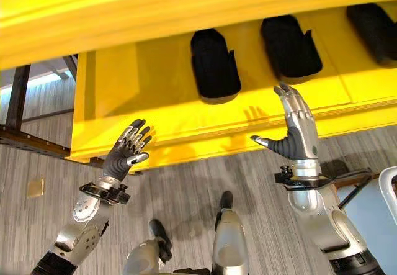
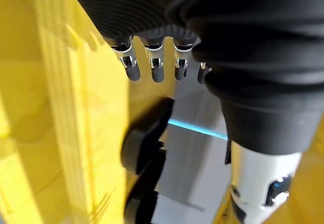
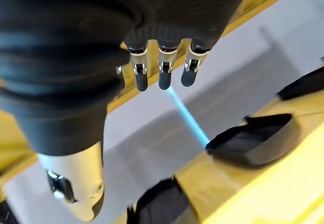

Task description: Move parts from the plastic box to the shelf.

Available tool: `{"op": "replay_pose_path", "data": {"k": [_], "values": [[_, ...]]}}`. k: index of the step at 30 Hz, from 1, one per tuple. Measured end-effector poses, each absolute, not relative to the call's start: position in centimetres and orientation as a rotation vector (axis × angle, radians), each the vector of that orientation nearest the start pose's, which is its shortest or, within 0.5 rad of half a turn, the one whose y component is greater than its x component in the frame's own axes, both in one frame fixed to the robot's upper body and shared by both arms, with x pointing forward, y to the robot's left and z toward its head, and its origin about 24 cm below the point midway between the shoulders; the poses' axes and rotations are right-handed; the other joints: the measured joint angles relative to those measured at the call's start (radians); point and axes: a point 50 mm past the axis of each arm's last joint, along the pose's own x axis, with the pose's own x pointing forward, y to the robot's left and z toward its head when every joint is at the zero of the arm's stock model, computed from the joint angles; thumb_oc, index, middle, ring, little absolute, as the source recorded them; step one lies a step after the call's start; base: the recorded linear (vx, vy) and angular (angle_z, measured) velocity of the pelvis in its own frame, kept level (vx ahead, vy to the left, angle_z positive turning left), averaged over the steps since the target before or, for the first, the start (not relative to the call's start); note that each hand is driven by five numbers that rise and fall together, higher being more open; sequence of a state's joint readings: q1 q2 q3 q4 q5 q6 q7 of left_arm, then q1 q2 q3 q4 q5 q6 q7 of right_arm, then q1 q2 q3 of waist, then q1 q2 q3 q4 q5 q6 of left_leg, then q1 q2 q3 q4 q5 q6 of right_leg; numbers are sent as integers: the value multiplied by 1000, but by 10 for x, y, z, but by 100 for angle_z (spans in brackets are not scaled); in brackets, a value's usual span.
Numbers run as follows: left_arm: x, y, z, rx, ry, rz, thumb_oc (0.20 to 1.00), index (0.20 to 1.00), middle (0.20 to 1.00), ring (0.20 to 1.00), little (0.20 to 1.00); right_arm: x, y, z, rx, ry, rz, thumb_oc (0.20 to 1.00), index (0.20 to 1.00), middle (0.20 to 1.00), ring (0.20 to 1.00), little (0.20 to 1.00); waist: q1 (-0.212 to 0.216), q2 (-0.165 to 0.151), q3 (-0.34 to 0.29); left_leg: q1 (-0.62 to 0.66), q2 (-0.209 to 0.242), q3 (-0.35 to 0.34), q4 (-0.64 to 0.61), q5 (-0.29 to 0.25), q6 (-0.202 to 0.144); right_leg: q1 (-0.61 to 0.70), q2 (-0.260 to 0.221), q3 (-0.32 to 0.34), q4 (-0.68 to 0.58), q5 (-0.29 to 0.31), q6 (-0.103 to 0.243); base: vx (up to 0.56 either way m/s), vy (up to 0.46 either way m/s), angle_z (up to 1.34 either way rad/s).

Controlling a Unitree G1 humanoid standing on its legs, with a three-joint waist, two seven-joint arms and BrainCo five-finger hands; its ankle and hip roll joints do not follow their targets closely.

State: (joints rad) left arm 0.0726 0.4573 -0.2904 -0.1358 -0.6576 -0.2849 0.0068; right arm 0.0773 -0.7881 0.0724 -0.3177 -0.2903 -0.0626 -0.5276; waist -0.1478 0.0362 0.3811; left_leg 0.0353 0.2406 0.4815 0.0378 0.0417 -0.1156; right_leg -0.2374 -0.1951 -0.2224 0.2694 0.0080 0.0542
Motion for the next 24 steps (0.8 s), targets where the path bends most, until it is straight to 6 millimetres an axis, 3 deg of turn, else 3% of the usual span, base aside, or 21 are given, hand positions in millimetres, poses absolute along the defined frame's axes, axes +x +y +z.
{"op": "replay_pose_path", "data": {"k": [4, 6, 10, 13, 16, 20, 22, 24], "values": [[214, 179, 58, -274, -127, -197, 1000, 1000, 1000, 1000, 1000, 213, -249, 125, -878, -389, -248, 1000, 1000, 1000, 1000, 1000, 14, -11, -50, 24, -4, 0, -20, 0, 3, 35, 2, -3, -36, 11, 10, -20, 88, 3], [197, 190, 44, -289, -62, -157, 1000, 1000, 1000, 1000, 1000, 198, -259, 93, -788, -210, -246, 1000, 1000, 1000, 1000, 1000, 25, -29, -96, 34, -11, 1, -38, -2, 6, 50, 0, -6, -61, 12, 25, -26, 113, 7], [178, 191, 29, -291, 8, -170, 1000, 1000, 1000, 1000, 1000, 179, -269, 44, -447, 72, -369, 1000, 1000, 1000, 1000, 1000, 30, -71, -152, 58, -33, 0, -69, 2, 11, 96, -10, -16, -118, 37, 49, -42, 130, 7], [180, 189, 30, -285, -1, -222, 1000, 1000, 1000, 1000, 1000, 174, -276, 14, -282, 224, -482, 1000, 1000, 1000, 1000, 1000, 36, -87, -162, 69, -55, 2, -73, 1, 14, 144, -21, -20, -199, 87, 63, -120, 229, 3], [185, 181, 32, -200, -1, -369, 1000, 1000, 1000, 1000, 1000, 166, -283, -21, -225, 415, -554, 1000, 1000, 1000, 1000, 1000, 32, -99, -164, 67, -78, 5, -72, -8, 26, 161, -39, -29, -242, 117, 79, -89, 214, 5], [191, 170, 32, -117, 14, -520, 1000, 1000, 1000, 1000, 1000, 162, -286, -35, -213, 483, -615, 1000, 1000, 1000, 1000, 1000, 28, -114, -157, 64, -103, 24, -55, -27, 37, 175, -63, -24, -287, 153, 94, -81, 198, -9], [192, 169, 33, -112, 13, -530, 1000, 1000, 1000, 1000, 1000, 162, -285, -35, -214, 485, -629, 1000, 1000, 1000, 1000, 1000, 22, -137, -141, 75, -114, 54, -41, -45, 36, 173, -71, -11, -309, 198, 96, -115, 132, -45], [190, 172, 31, -105, 25, -507, 1000, 1000, 1000, 1000, 1000, 172, -283, -31, -227, 457, -623, 1000, 1000, 1000, 1000, 1000, 30, -152, -114, 95, -108, 112, -18, -72, 37, 147, -48, -56, -316, 289, 92, -119, 70, -119]]}}
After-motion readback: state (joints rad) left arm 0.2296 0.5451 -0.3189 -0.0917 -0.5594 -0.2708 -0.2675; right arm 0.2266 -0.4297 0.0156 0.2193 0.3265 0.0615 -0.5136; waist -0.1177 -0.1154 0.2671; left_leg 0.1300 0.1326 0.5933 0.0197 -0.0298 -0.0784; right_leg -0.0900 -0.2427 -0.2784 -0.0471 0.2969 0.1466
